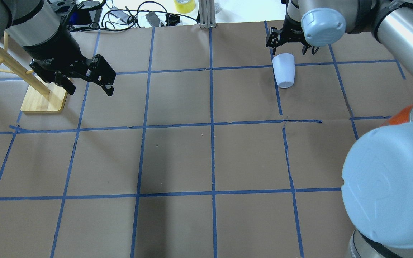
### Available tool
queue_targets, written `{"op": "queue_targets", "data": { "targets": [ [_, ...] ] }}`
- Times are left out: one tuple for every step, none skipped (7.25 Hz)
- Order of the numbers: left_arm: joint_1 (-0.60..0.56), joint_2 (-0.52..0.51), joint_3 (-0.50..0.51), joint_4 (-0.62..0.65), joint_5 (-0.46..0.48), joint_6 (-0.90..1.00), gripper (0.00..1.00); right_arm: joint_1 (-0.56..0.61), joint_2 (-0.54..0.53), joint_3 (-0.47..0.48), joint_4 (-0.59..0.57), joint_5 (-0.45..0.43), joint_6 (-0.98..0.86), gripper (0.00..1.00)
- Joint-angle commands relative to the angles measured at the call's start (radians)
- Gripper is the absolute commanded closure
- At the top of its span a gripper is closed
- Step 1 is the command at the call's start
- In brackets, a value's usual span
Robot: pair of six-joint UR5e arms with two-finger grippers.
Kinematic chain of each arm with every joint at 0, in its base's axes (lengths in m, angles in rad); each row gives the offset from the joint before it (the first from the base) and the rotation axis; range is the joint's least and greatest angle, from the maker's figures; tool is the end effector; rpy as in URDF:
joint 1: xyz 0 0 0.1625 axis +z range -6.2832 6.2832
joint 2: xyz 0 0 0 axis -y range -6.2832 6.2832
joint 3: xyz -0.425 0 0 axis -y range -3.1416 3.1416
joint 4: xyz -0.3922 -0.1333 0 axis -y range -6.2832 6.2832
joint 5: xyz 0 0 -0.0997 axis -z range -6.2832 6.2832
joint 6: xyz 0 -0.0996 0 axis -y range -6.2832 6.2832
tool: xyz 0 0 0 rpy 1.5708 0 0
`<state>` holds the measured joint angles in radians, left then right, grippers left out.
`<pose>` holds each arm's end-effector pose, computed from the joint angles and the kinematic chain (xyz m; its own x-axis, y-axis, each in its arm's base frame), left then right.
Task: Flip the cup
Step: 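Lower the right gripper over the cup and close on it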
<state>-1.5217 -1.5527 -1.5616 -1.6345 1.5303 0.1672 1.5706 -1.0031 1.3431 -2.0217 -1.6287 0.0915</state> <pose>-0.1136 -0.4865 0.4951 -0.9921 0.1163 0.0460 0.1177 0.9926 0.0292 0.1274 -0.7084 0.3023 -0.9941 0.0974 0.0472 0.0914 0.9891 -0.1155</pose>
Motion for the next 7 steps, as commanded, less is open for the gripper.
{"op": "queue_targets", "data": {
  "targets": [
    [0.002,0.0,0.0,0.001,0.001,0.0,0.0,-0.003,0.084,0.002,-0.07,0.001,0.0,0.0],
    [0.0,0.0,0.0,0.001,0.001,0.0,0.0,-0.003,0.095,0.008,-0.08,-0.005,-0.001,0.0],
    [0.0,0.0,0.0,0.001,0.001,0.0,0.0,-0.003,0.104,0.004,-0.084,-0.002,0.01,0.0],
    [0.002,0.0,0.0,0.001,0.002,0.0,0.0,-0.009,0.121,-0.001,-0.1,0.004,0.01,0.0],
    [0.002,0.002,0.0,0.001,0.004,0.0,0.0,-0.014,0.148,-0.001,-0.153,0.003,0.001,0.0],
    [0.002,0.0,0.0,0.001,0.005,0.002,0.0,-0.014,0.158,-0.001,-0.17,0.003,-0.001,0.0],
    [0.002,0.0,-0.002,0.001,0.004,0.002,0.0,-0.014,0.158,-0.001,-0.175,0.003,-0.003,0.0]
  ]
}}
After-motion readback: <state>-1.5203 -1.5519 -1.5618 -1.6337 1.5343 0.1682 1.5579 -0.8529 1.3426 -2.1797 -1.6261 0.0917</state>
